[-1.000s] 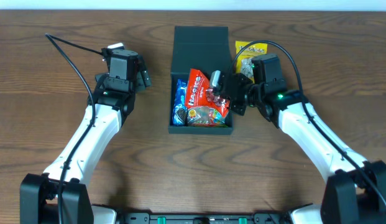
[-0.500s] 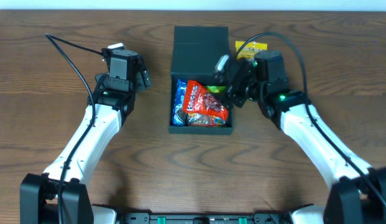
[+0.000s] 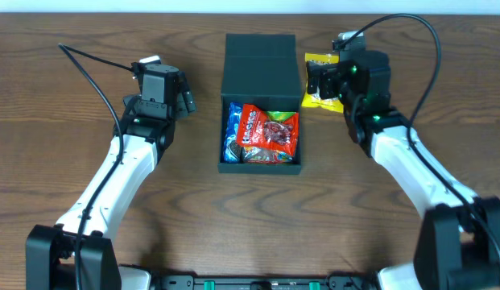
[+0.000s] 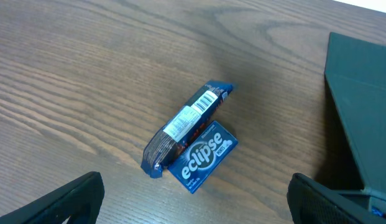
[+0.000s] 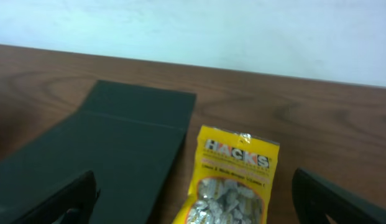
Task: Pack container
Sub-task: 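Move the right gripper to the yellow bag and grasp it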
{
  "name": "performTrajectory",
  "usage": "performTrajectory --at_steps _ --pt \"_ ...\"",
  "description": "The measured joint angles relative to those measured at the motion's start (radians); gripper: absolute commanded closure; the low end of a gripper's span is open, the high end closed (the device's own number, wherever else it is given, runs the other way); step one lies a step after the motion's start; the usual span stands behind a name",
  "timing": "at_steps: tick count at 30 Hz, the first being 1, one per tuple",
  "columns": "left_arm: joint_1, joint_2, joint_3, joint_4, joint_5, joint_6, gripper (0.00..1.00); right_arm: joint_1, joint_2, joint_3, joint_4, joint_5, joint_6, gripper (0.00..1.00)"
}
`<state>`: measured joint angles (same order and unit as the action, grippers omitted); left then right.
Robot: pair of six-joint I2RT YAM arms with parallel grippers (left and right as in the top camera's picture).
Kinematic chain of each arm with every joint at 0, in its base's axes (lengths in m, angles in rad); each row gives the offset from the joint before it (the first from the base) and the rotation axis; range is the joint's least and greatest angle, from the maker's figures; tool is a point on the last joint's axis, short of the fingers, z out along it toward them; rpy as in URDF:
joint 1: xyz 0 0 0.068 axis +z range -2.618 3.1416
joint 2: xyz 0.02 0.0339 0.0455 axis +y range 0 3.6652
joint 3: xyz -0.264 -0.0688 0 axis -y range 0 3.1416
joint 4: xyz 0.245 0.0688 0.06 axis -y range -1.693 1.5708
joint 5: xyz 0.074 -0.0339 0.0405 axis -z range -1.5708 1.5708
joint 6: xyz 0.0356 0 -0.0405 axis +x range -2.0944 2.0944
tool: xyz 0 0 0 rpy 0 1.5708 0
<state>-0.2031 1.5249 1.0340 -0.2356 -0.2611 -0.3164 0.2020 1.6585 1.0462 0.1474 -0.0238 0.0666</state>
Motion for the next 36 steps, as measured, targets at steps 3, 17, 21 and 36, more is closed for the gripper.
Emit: performTrajectory --at_steps 3,17,21,36 --pt "0.0 0.0 0.0 0.0 0.0 0.0 0.05 -0.012 0.085 0.0 0.067 0.019 0.01 0.02" --pt "0.0 0.0 0.0 0.0 0.0 0.0 0.05 -0.079 0.424 0.007 0.328 0.031 0.121 0.08" --pt "0.0 0.0 0.0 0.001 0.0 0.0 0.05 -0.079 0.486 0.048 0.32 0.008 0.128 0.15" --pt "0.0 0.0 0.0 0.0 0.0 0.0 0.05 -0.08 0.461 0.114 0.193 0.004 0.15 0.99"
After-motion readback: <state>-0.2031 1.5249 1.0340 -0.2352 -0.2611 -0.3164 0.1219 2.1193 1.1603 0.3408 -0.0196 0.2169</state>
